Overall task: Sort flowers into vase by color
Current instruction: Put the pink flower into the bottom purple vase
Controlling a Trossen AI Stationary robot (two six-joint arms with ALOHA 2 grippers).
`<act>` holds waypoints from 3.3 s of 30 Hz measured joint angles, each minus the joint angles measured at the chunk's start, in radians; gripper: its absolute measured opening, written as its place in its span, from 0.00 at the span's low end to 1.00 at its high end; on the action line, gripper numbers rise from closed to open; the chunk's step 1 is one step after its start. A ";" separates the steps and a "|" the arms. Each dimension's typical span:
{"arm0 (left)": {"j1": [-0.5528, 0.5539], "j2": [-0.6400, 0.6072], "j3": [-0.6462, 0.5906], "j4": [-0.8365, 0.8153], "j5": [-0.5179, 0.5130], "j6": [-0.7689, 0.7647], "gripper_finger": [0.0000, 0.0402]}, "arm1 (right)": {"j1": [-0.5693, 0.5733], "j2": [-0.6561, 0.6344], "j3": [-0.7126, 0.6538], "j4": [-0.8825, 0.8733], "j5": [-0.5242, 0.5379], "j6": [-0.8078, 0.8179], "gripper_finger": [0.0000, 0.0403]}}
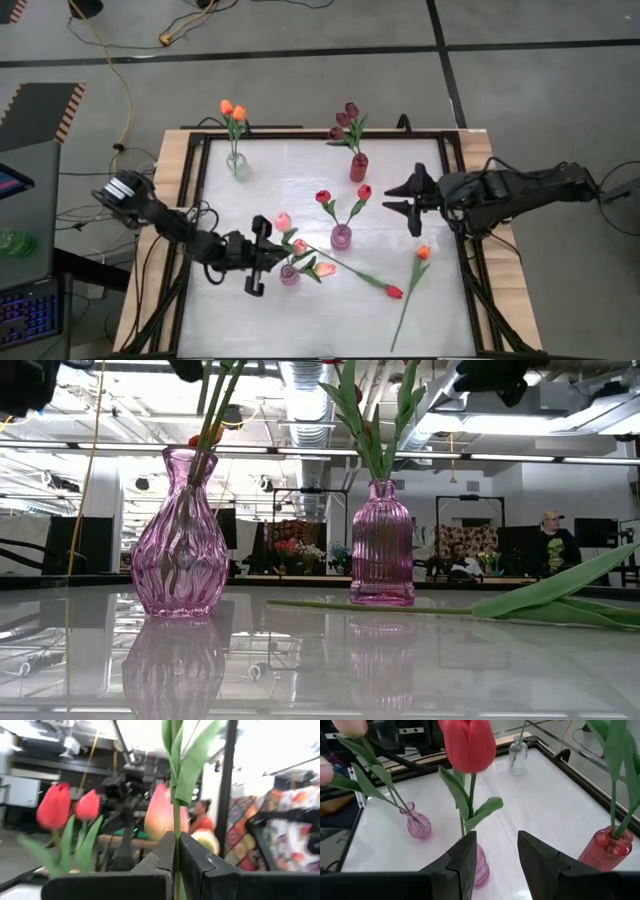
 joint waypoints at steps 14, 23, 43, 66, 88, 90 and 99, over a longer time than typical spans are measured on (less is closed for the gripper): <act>-0.097 0.045 0.000 -0.001 -0.203 0.169 0.00 | 0.000 -0.002 -0.024 0.028 0.000 -0.001 0.42; -0.114 0.050 0.001 -0.004 -0.234 0.178 0.00 | 0.000 -0.002 -0.024 0.043 0.000 -0.002 0.42; -0.152 0.050 -0.044 -0.004 -0.348 0.180 0.00 | 0.000 -0.002 -0.024 0.042 0.000 -0.011 0.42; -0.178 0.050 -0.044 -0.033 -0.443 0.177 0.00 | -0.001 -0.002 -0.024 0.042 0.000 -0.011 0.42; -0.178 0.049 -0.044 -0.033 -0.440 0.185 0.04 | 0.000 -0.002 -0.024 0.042 0.000 -0.010 0.42; -0.178 0.049 -0.044 -0.020 -0.441 0.185 0.08 | 0.000 -0.002 -0.024 0.042 0.000 -0.010 0.42; -0.179 0.048 -0.043 -0.021 -0.454 0.196 0.24 | -0.001 -0.002 -0.024 0.041 0.000 -0.010 0.42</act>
